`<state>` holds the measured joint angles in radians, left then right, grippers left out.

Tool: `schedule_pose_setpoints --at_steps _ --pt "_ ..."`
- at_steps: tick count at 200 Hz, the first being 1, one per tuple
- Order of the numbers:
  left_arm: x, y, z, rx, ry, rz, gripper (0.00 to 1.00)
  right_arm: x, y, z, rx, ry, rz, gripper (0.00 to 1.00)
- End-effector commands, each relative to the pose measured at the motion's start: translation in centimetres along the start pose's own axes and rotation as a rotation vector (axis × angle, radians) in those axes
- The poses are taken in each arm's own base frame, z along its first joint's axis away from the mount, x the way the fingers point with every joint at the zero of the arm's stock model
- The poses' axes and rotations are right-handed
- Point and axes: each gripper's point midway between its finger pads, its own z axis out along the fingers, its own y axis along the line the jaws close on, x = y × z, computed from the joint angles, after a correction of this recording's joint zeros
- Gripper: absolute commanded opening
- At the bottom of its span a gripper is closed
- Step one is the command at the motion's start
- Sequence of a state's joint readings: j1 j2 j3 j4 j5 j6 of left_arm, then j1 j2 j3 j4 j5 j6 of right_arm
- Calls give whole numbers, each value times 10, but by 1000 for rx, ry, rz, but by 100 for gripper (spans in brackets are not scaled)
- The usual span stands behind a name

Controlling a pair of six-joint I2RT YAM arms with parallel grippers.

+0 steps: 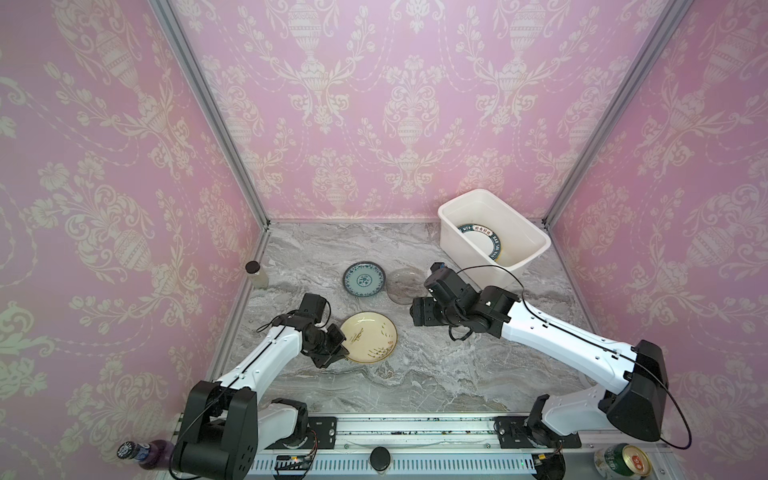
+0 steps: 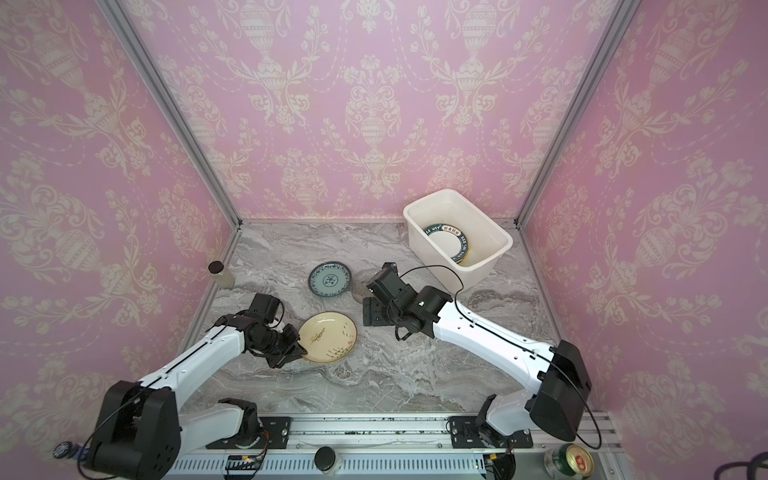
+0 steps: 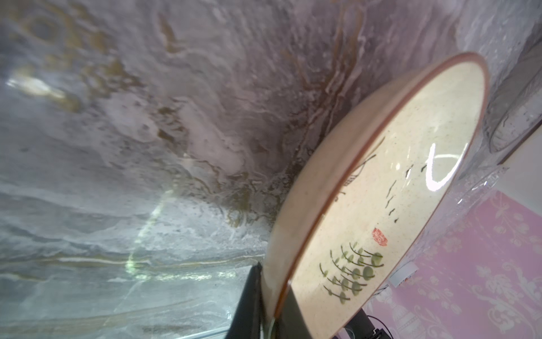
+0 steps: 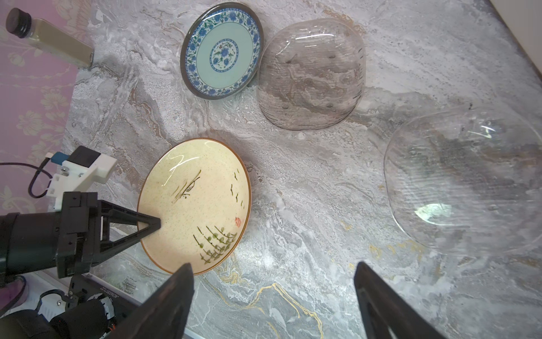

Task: Place the plates into the plastic bin on the countertop
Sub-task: 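Drag the cream plate toward the robot with the left gripper while the right approaches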

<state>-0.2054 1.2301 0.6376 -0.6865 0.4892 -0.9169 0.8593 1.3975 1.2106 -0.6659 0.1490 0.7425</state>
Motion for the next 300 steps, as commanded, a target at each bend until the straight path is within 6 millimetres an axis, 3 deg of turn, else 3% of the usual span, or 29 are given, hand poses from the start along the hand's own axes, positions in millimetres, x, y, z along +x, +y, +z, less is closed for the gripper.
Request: schedule_pose_setpoints --at_steps 1,6,15,63,125,207,255,300 --pt "11 -34 -6 59 57 164 0 4 -8 -5 -26 1 66 87" --pt "15 -32 -2 45 77 176 0 8 -12 -4 -22 9 74 87" --pt "17 -47 -4 57 83 220 0 11 -17 -4 -25 14 87 87" --pt "35 -63 14 24 177 335 0 34 -45 1 -88 95 224 87" --pt "48 -71 25 -45 241 468 0 68 -41 25 -278 255 350 86" --pt "48 -72 24 -60 228 483 0 105 -50 56 -297 365 406 82" --pt "48 -72 25 -65 222 488 0 105 -24 71 -513 370 489 73" --pt "49 -73 25 -68 221 495 0 106 -12 83 -611 391 528 66"
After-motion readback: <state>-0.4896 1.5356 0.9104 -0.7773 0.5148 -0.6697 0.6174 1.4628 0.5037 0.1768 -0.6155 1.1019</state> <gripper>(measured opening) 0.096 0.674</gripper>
